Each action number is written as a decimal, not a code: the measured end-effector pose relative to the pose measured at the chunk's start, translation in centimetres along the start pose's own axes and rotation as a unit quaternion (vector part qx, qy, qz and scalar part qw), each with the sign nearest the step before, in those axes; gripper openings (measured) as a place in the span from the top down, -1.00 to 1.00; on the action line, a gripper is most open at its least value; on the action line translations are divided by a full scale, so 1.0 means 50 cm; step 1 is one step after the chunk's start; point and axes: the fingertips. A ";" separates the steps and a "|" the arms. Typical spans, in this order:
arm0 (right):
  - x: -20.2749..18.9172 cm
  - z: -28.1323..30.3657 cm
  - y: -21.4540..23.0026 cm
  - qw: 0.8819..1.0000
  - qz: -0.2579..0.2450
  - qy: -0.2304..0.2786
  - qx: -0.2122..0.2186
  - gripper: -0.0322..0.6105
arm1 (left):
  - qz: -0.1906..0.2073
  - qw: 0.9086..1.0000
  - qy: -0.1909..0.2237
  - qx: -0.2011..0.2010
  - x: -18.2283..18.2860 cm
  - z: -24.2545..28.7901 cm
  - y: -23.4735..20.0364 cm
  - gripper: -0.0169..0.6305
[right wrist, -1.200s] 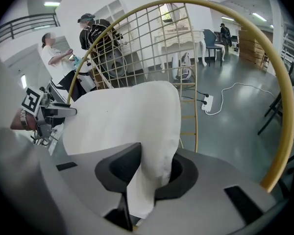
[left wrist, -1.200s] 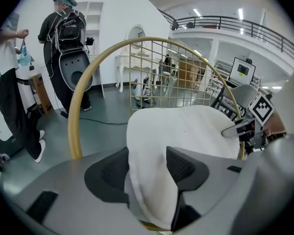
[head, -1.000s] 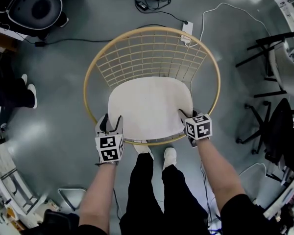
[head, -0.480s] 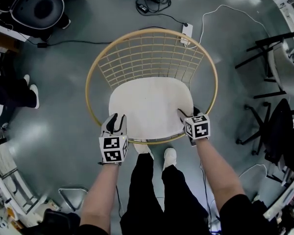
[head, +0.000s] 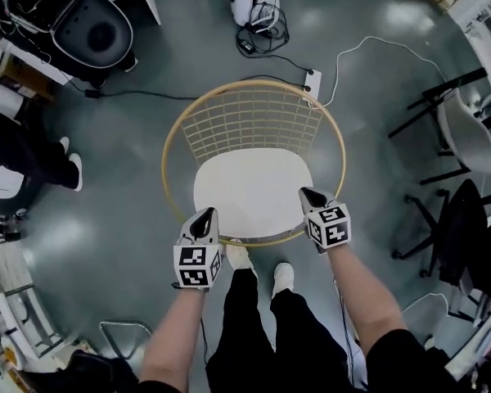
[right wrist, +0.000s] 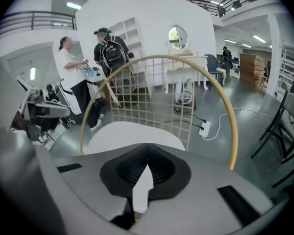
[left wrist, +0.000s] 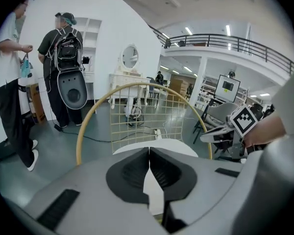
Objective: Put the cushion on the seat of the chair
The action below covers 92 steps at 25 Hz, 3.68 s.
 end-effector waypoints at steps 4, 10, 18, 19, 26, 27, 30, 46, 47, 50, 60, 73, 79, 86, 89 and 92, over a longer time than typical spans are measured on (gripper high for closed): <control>0.087 -0.121 -0.096 0.995 -0.013 0.055 0.084 0.86 | -0.005 0.999 0.032 -0.017 0.063 -0.107 0.073 0.89; 0.197 -0.345 -0.197 0.982 -0.047 0.123 0.132 0.86 | 0.008 0.995 0.094 -0.021 0.163 -0.299 0.185 0.89; 0.248 -0.592 -0.276 0.963 -0.124 0.176 0.164 0.86 | 0.031 0.985 0.171 -0.006 0.239 -0.510 0.316 0.90; 0.242 -0.616 -0.290 0.962 -0.127 0.177 0.166 0.86 | 0.033 0.984 0.173 -0.006 0.235 -0.536 0.329 0.90; 0.179 -0.716 -0.382 0.958 -0.124 0.186 0.178 0.86 | 0.026 0.984 0.178 -0.018 0.161 -0.662 0.380 0.90; 0.168 -0.721 -0.390 0.958 -0.122 0.189 0.179 0.86 | 0.026 0.984 0.177 -0.021 0.146 -0.669 0.386 0.90; 0.127 -0.740 -0.430 0.958 -0.115 0.192 0.177 0.86 | 0.030 0.985 0.169 -0.033 0.094 -0.701 0.394 0.90; -0.098 -0.886 -0.702 0.968 -0.090 0.206 0.115 0.87 | 0.052 0.981 0.154 -0.109 -0.138 -0.925 0.369 0.90; -0.104 -0.894 -0.709 0.968 -0.090 0.207 0.111 0.87 | 0.053 0.980 0.154 -0.113 -0.143 -0.930 0.369 0.90; -0.112 -0.911 -0.725 0.967 -0.095 0.212 0.102 0.87 | 0.058 0.978 0.157 -0.123 -0.143 -0.943 0.372 0.90; -0.113 -0.925 -0.739 0.966 -0.100 0.218 0.094 0.87 | 0.078 0.973 0.169 -0.133 -0.113 -0.955 0.380 0.90; -0.122 -0.918 -0.747 0.967 -0.104 0.211 0.097 0.87 | 0.074 0.973 0.171 -0.134 -0.112 -0.954 0.378 0.90; -0.133 -0.918 -0.757 0.967 -0.105 0.211 0.097 0.87 | 0.077 0.973 0.172 -0.134 -0.121 -0.961 0.378 0.90; -0.136 -0.930 -0.762 0.966 -0.107 0.214 0.096 0.87 | 0.077 0.973 0.171 -0.134 -0.128 -0.971 0.384 0.90; -0.136 -0.936 -0.764 0.966 -0.107 0.215 0.095 0.87 | 0.078 0.973 0.172 -0.136 -0.128 -0.974 0.388 0.90; -0.138 -0.942 -0.763 0.966 -0.107 0.217 0.095 0.87 | 0.079 0.972 0.172 -0.136 -0.128 -0.977 0.394 0.90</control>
Point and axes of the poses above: the fingertips, and each gripper's own axes: z forward along the fingers, y to its right, x out of its top, and after that the axes turned 2 degrees about -y, right-handed
